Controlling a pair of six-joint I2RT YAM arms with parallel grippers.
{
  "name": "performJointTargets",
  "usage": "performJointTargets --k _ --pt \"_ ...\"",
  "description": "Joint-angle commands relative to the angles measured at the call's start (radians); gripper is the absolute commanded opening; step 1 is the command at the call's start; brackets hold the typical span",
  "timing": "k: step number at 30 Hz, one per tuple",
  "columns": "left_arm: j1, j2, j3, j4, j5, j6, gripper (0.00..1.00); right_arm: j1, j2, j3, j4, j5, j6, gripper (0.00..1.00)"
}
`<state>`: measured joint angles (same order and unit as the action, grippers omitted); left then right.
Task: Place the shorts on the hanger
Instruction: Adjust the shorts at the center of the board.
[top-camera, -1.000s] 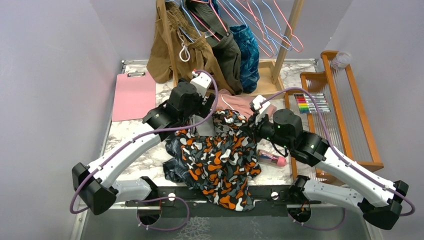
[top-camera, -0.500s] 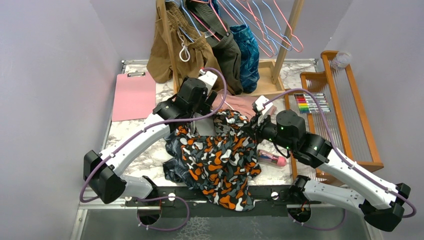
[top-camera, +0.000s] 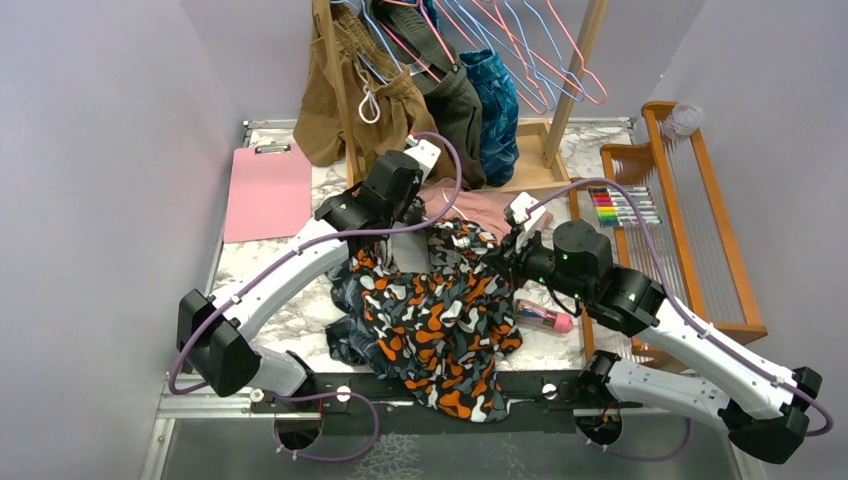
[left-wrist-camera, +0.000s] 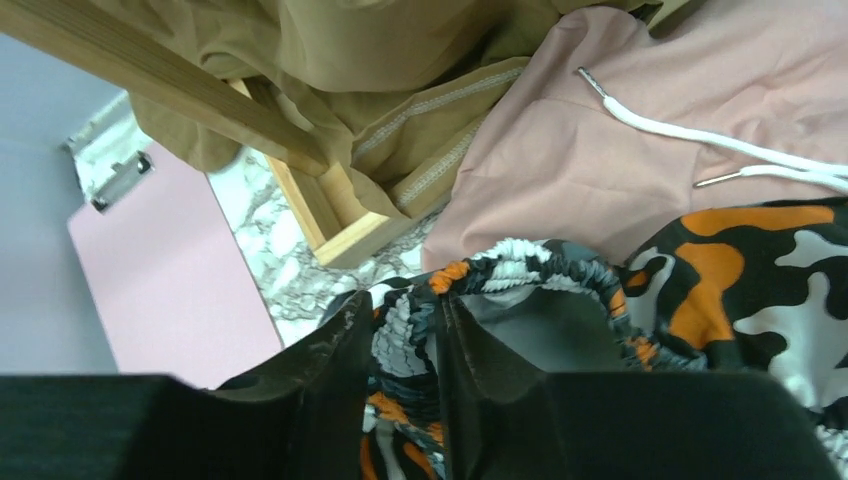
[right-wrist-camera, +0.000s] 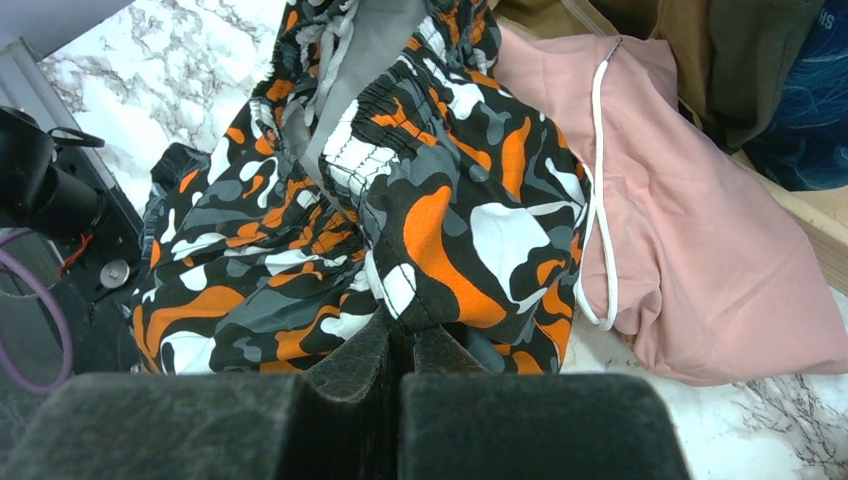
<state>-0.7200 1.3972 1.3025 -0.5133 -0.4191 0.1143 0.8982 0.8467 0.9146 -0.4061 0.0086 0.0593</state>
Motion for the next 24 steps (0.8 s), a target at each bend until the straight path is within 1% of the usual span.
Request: performJointTargets --k 1,4,9,12,15,19,22,24 --pt "0.004 0.000 0.031 0.013 -0.003 0.005 0.23 0.001 -0.022 0.004 -0.008 -0.024 -0.010 0.01" --pt "0.007 -0.034 0.015 0.013 -0.039 -0.011 0.00 0.001 -0.018 0.014 -0.007 -0.025 -0.008 0.01" --pt "0.005 -0.194 0.023 0.010 -0.152 -0.069 0.00 0.001 0.014 0.081 0.024 -0.063 -0.011 0.01" --pt "0.005 -0.316 0.073 0.007 -0.160 -0.120 0.00 0.001 0.050 0.176 0.025 -0.135 -0.017 0.01" --pt "0.006 -0.437 0.102 0.031 -0.070 -0.152 0.00 0.001 0.086 0.315 0.013 -0.237 -0.026 0.01" --pt "0.006 -0.586 0.083 0.126 0.120 -0.179 0.00 0.001 0.162 0.513 -0.002 -0.347 -0.033 0.01" --pt "0.005 -0.666 0.057 0.179 0.197 -0.224 0.00 0.001 0.245 0.657 -0.028 -0.324 -0.038 0.01" --pt "0.006 -0.703 0.055 0.180 0.213 -0.248 0.00 0.001 0.288 0.685 -0.022 -0.248 -0.037 0.01"
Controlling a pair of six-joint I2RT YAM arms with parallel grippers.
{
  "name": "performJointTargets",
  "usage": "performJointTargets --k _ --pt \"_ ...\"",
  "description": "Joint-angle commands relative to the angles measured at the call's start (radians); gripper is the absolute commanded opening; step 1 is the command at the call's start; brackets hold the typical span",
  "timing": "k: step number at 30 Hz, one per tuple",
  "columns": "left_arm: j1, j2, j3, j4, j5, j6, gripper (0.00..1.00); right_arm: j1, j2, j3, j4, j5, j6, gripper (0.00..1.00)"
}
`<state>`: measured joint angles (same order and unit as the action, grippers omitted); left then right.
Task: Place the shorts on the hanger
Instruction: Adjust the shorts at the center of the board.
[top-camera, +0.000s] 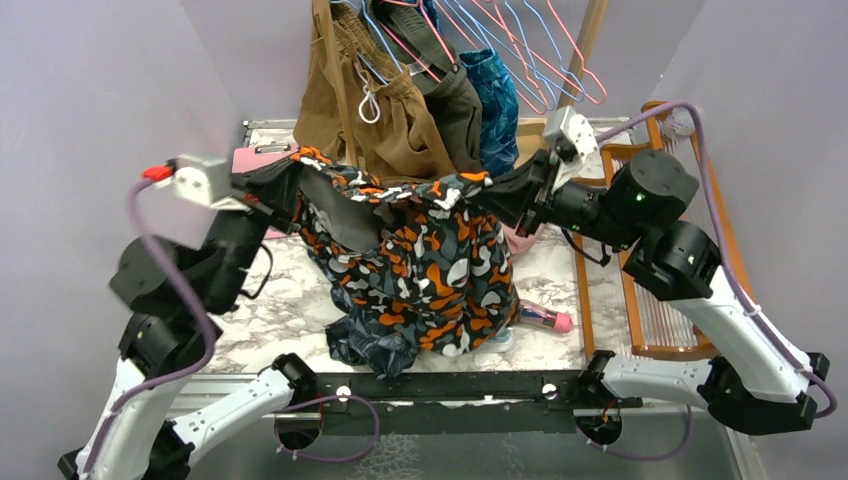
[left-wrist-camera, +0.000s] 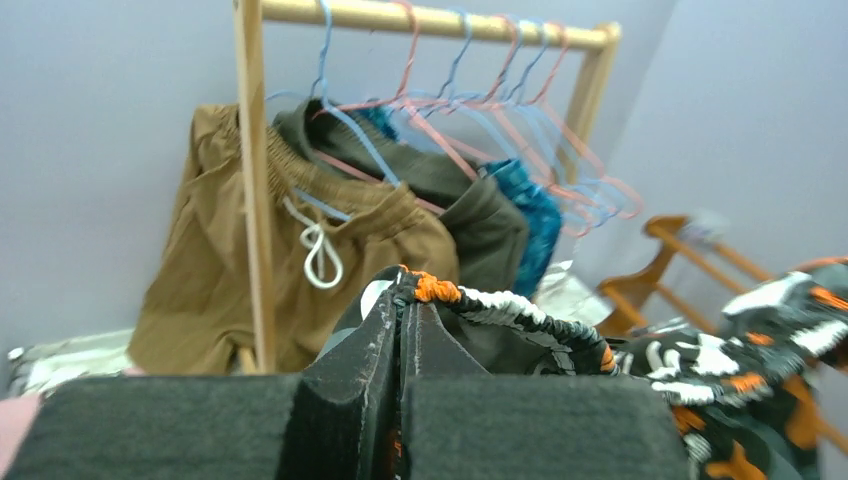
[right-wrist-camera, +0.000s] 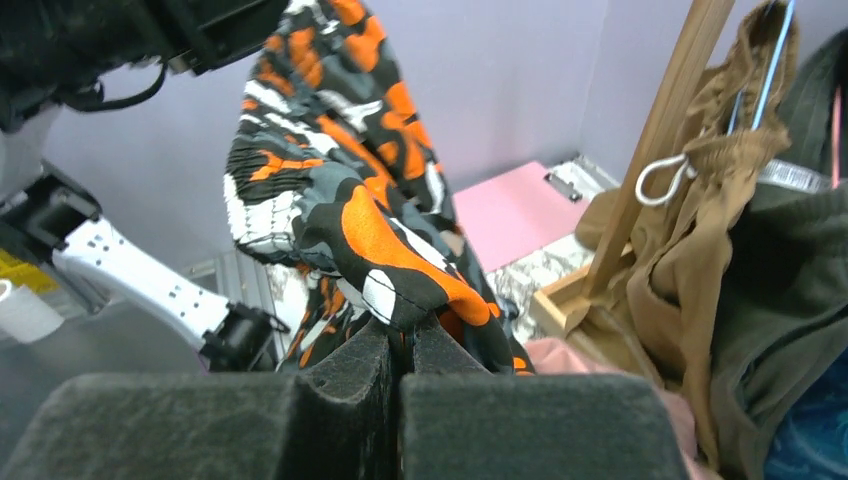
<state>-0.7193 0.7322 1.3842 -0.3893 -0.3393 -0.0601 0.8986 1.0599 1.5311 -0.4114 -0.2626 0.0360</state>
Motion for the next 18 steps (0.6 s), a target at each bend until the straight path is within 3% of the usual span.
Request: performJointTargets --k 1,7,18 --pt "0.005 -0.050 -0.027 0.050 0.136 -0.085 0.00 0.000 0.094 0.065 -0.012 0.060 -0.010 0.01" --pt "0.005 -0.112 -0.125 -0.006 0.124 -0.152 0.00 -0.031 0.149 -0.091 0.039 0.160 0.092 0.01" --pt "0.005 -0.151 -0.357 -0.139 -0.050 -0.368 0.00 -0.291 0.171 -0.370 0.084 0.173 0.401 0.01"
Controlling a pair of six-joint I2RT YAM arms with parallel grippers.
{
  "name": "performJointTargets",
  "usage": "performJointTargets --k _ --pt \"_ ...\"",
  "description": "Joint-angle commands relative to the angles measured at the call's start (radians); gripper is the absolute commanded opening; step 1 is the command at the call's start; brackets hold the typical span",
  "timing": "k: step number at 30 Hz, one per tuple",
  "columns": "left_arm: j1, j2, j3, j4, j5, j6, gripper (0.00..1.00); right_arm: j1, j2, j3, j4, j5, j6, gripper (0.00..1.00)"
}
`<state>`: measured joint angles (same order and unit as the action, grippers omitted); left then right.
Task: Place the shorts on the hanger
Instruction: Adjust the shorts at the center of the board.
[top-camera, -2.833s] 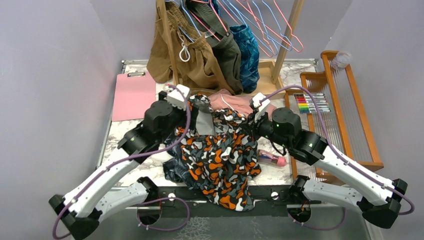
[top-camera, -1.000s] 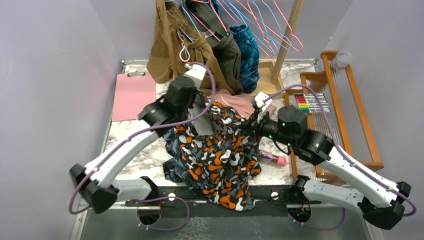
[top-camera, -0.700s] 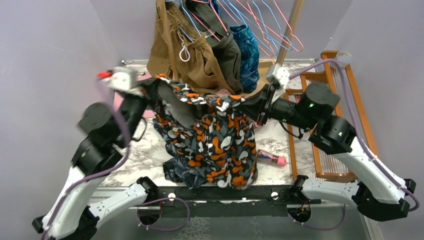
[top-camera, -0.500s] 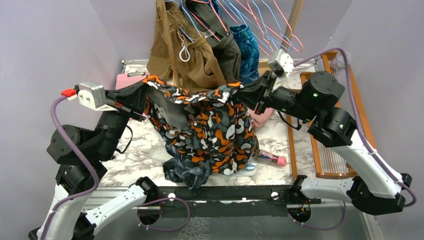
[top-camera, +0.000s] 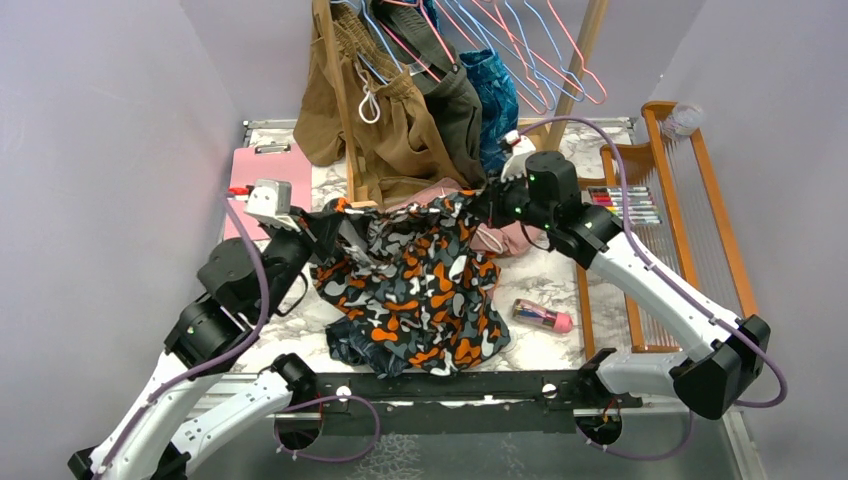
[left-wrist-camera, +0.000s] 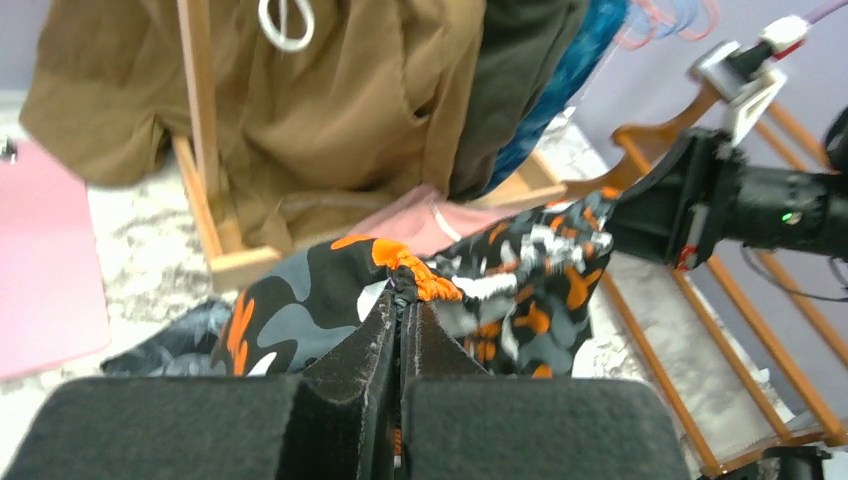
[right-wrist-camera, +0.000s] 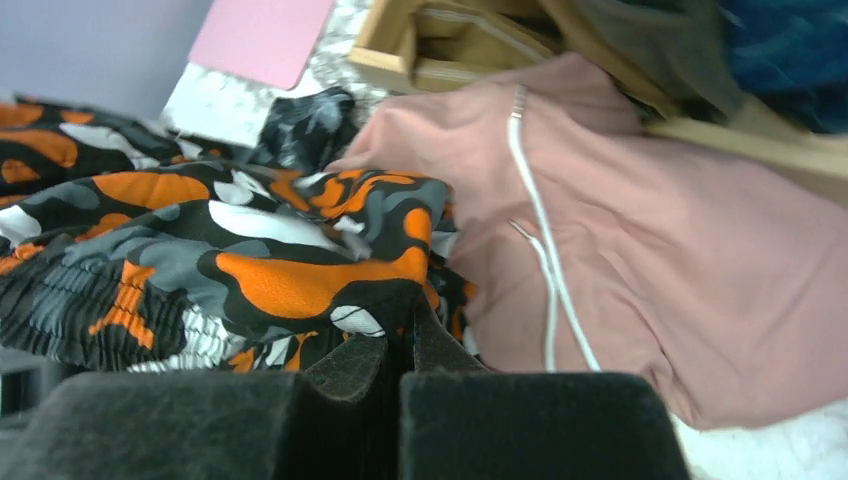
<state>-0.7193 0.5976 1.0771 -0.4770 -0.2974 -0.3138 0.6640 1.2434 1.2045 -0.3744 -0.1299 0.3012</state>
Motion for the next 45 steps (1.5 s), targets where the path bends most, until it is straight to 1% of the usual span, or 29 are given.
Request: performJointTargets --k 1,2,4,5,8,10,12,15,20,25,27,32,36,41,45 --pt "0.006 -0.018 -0.068 -0.057 -0.100 -0.129 0.00 -0.064 -0.009 -0.059 0.048 0.044 0.146 0.01" --pt "0.005 -0.020 -0.084 -0.058 -0.108 -0.144 0.00 -0.068 -0.002 -0.069 0.047 0.046 0.151 0.01" --pt "0.004 -0.021 -0.114 -0.060 -0.125 -0.170 0.00 -0.069 0.016 -0.084 0.035 0.050 0.156 0.08" --pt "0.004 -0.020 -0.128 -0.061 -0.135 -0.184 0.00 -0.070 0.019 -0.091 0.034 0.046 0.158 0.13" --pt "0.005 -0.008 -0.161 -0.060 -0.165 -0.228 0.00 -0.069 0.008 -0.120 0.044 0.029 0.155 0.37" --pt "0.005 0.007 -0.176 -0.058 -0.177 -0.255 0.00 -0.069 -0.008 -0.132 0.039 0.016 0.147 0.48" --pt "0.004 0.026 -0.183 -0.054 -0.186 -0.272 0.00 -0.069 -0.025 -0.134 0.013 0.012 0.134 0.55" --pt "0.005 0.055 -0.183 -0.042 -0.199 -0.279 0.00 -0.069 -0.067 -0.131 -0.046 0.012 0.106 0.60" --pt "0.005 0.087 -0.174 -0.013 -0.226 -0.270 0.00 -0.069 -0.159 -0.111 -0.171 -0.023 0.052 0.65" --pt "0.006 0.116 -0.161 0.011 -0.250 -0.256 0.00 -0.060 -0.221 -0.109 -0.250 -0.173 0.049 0.65" --pt "0.005 0.128 -0.156 0.023 -0.253 -0.252 0.00 -0.034 -0.226 -0.124 -0.253 -0.195 0.070 0.65" --pt "0.005 0.155 -0.148 0.044 -0.255 -0.250 0.00 0.051 -0.201 -0.176 -0.162 -0.166 0.128 0.66" --pt "0.004 0.163 -0.146 0.050 -0.253 -0.256 0.00 0.144 -0.129 -0.193 -0.081 -0.056 0.187 0.67" --pt "0.004 0.153 -0.157 0.051 -0.253 -0.256 0.00 0.155 -0.074 -0.248 0.018 0.082 0.278 0.67" --pt "0.004 0.140 -0.166 0.049 -0.260 -0.249 0.00 0.155 0.001 -0.242 0.051 0.129 0.296 0.66"
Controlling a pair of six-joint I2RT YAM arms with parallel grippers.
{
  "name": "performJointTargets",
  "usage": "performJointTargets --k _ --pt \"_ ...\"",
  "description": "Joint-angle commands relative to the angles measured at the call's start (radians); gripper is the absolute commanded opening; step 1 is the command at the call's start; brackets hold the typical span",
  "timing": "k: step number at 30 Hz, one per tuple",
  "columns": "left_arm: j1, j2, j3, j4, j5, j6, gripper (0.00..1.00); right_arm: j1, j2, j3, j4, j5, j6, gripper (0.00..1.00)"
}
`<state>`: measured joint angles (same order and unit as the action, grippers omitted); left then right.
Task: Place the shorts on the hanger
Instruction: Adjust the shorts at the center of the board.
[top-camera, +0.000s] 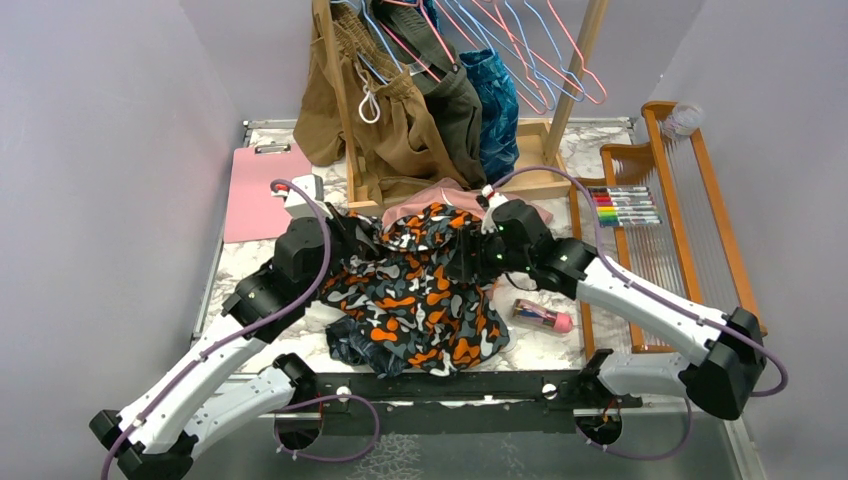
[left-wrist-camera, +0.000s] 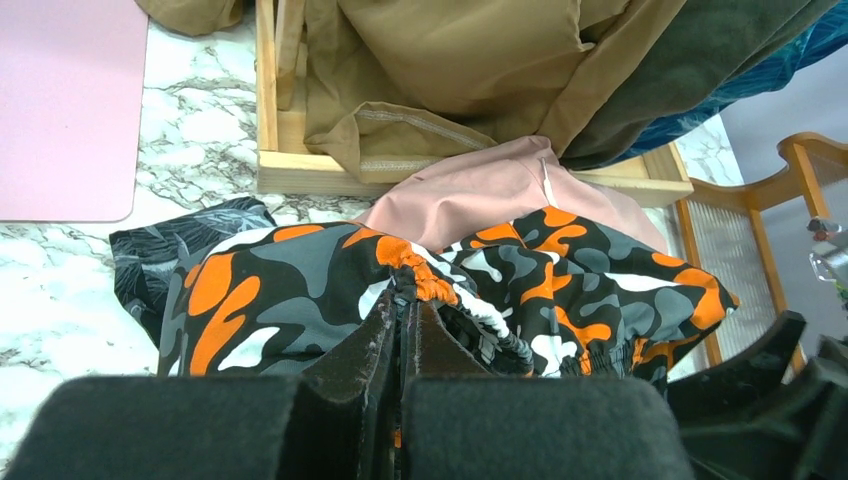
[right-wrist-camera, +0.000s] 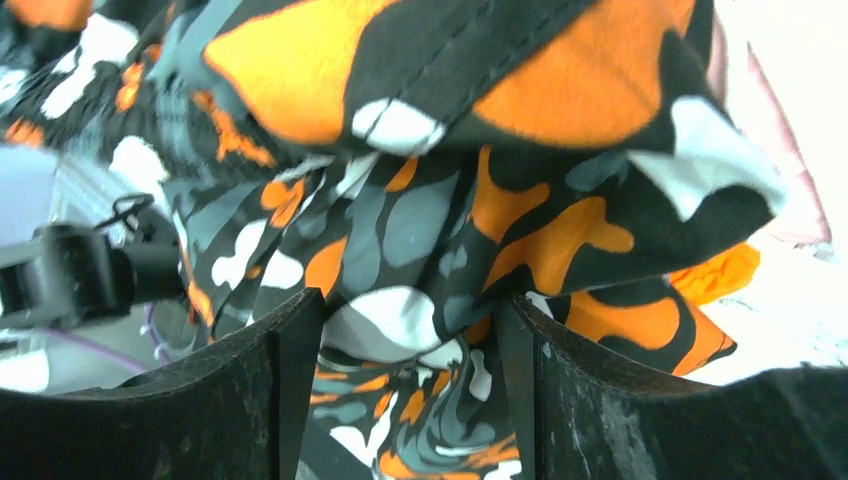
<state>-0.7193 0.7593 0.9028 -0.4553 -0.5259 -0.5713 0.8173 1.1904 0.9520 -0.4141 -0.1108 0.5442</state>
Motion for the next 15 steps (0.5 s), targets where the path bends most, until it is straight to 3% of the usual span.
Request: performJointTargets --k 1,3,7,8,13,15 --pt "0.005 -0.026 0.009 0.028 -0.033 0.011 0.00 0.002 0.075 0.017 0.094 0.112 0.051 0.65" --pt "0.005 -0.033 0.011 0.029 -0.034 0.016 0.00 0.002 0.108 0.033 0.108 0.092 0.044 0.52" --pt "0.004 -0.053 0.032 0.025 -0.029 0.039 0.00 0.003 0.073 0.052 0.195 -0.024 -0.022 0.07" --pt "0.004 -0.061 0.039 0.021 -0.032 0.043 0.00 0.002 0.052 0.063 0.224 -0.076 -0.059 0.02" --pt "0.005 -0.113 0.118 0.008 -0.042 0.038 0.00 0.002 -0.015 0.240 0.152 -0.429 -0.314 0.01" --pt "0.004 -0.127 0.178 0.009 -0.055 0.040 0.00 0.002 -0.036 0.320 0.070 -0.643 -0.415 0.01"
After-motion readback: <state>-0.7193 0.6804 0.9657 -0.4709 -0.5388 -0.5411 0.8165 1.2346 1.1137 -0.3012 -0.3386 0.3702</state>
